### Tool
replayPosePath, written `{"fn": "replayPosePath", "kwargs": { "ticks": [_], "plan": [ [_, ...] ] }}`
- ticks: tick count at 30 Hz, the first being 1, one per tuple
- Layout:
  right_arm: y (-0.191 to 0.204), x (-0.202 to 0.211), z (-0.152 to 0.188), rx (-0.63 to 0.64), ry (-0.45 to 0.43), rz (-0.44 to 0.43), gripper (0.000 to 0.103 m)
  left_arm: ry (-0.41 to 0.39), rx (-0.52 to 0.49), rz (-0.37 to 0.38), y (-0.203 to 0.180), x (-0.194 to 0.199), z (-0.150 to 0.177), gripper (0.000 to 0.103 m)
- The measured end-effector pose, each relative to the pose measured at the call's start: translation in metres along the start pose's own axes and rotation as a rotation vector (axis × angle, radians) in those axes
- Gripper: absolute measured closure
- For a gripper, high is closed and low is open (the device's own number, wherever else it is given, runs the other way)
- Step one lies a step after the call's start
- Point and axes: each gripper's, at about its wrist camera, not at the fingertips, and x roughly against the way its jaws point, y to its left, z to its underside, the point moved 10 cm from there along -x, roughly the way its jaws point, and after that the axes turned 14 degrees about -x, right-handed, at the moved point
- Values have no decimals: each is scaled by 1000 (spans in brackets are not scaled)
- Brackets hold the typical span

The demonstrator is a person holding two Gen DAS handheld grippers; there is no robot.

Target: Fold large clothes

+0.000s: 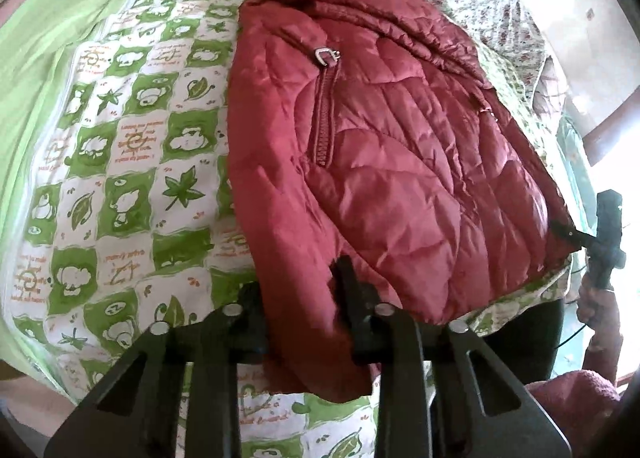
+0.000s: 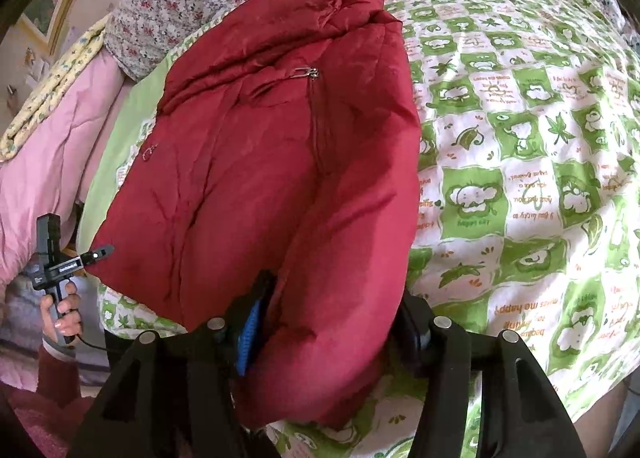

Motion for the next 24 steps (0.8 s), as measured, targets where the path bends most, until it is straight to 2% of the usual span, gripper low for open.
{"fn": "replayPosePath", "kwargs": {
  "ticks": [4, 8, 17, 24],
  "plan": [
    [5, 6, 1, 7, -18, -45, 65, -58, -29, -29, -8, 12, -7, 88],
    [14, 17, -3, 3, -49, -119, 73, -131, -27, -27, -14, 29, -20, 89],
    [34, 45, -20, -8, -132, -286, 76, -259, -5, -32, -17, 63, -54, 89],
    [52, 66, -45, 18, -207, -345, 77, -350, 9, -41, -14, 83, -84, 89]
  ]
}}
